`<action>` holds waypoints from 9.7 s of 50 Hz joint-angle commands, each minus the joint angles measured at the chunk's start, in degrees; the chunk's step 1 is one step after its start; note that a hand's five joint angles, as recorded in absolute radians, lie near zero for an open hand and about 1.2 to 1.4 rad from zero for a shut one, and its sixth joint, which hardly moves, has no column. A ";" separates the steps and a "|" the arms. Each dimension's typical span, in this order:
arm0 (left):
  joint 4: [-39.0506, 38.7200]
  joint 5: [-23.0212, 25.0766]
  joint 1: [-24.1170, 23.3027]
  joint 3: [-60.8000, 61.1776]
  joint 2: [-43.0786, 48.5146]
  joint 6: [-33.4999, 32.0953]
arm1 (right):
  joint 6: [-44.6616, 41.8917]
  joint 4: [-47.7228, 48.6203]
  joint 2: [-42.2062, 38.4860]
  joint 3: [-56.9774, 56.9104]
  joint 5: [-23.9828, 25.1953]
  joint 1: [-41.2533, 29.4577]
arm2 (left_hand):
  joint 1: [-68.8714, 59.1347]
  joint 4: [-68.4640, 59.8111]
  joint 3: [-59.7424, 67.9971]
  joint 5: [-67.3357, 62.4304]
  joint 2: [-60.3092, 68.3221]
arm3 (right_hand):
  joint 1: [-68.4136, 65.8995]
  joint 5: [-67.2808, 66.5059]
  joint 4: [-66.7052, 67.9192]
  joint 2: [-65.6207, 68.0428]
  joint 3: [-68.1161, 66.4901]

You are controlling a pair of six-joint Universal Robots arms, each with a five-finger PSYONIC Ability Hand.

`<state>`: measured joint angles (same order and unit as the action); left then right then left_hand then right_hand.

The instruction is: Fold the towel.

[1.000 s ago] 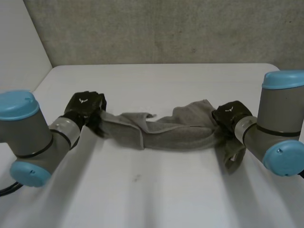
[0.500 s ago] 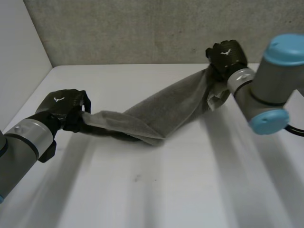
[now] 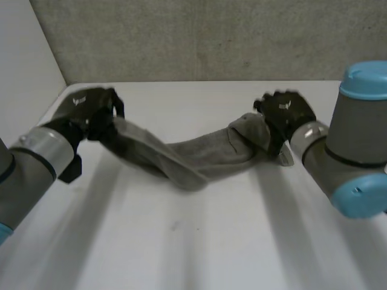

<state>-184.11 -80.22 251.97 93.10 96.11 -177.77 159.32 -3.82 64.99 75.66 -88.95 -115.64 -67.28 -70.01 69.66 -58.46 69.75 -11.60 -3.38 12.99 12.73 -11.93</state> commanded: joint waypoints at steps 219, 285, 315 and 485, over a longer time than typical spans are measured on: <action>-6.18 -1.96 6.16 5.51 -6.46 -0.47 | -3.32 -8.58 13.93 -5.70 12.05 13.86 | -12.72 -9.99 10.34 -11.54 10.25 | -68.40 -66.62 67.01 67.27 -68.07; -20.68 1.30 8.97 1.10 13.66 -12.67 | -34.58 -19.10 -11.27 -11.24 21.62 7.88 | -12.72 -9.99 10.34 -11.54 10.25 | -68.40 -66.62 67.01 67.27 -68.07; -20.59 1.03 14.42 7.97 10.15 -17.96 | 2.31 4.78 3.03 18.29 22.51 22.73 | -12.72 -9.99 10.34 -11.54 10.25 | -15.12 -13.33 13.72 13.99 -14.79; -3.27 3.76 9.94 -24.11 37.66 -15.94 | 5.12 -8.14 -25.44 -29.69 11.52 22.47 | 57.28 60.01 -59.66 58.46 -59.75 | 1.60 3.38 -2.99 -2.73 1.93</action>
<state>-187.41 -76.65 263.01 68.67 134.34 -193.32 164.29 -12.14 37.01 45.99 -74.94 -92.96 -21.41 -26.84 26.11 -17.35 25.37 -17.43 -13.77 22.81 22.41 -22.67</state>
